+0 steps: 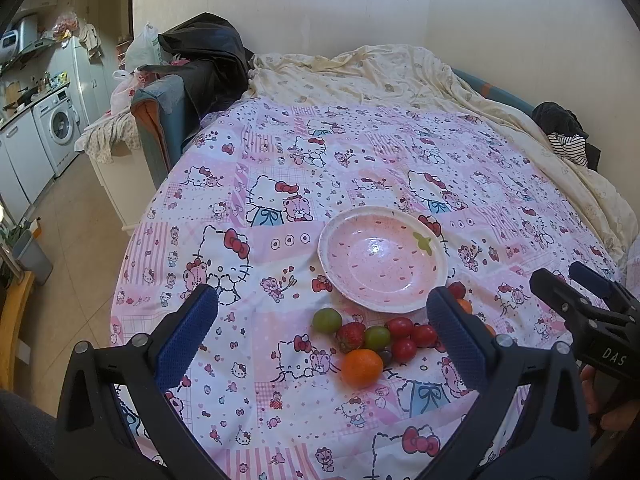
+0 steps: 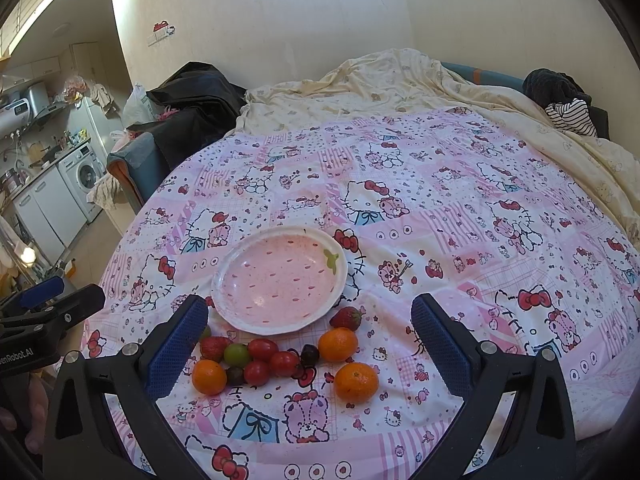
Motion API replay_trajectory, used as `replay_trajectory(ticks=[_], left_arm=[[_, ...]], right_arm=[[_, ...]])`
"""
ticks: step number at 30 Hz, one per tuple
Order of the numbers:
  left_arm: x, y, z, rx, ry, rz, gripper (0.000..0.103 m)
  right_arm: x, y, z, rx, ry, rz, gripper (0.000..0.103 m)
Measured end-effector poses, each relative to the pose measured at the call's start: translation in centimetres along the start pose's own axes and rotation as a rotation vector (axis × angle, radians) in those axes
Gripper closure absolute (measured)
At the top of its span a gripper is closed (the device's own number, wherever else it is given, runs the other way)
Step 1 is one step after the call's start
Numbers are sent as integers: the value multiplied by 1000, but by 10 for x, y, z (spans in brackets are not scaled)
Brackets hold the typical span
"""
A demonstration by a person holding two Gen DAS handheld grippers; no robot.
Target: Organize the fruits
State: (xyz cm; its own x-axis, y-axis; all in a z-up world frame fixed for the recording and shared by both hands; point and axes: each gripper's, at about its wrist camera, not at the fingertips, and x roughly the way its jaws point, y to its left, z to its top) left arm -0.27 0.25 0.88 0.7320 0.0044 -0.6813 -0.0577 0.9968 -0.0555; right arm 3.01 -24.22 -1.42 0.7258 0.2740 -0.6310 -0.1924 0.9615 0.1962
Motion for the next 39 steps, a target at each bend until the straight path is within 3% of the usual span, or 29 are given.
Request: replay_trajectory(ticks=[39], left_arm=[[0, 0, 0, -1, -1, 0, 0]], right_arm=[[2, 1, -3, -6, 3, 0, 0]])
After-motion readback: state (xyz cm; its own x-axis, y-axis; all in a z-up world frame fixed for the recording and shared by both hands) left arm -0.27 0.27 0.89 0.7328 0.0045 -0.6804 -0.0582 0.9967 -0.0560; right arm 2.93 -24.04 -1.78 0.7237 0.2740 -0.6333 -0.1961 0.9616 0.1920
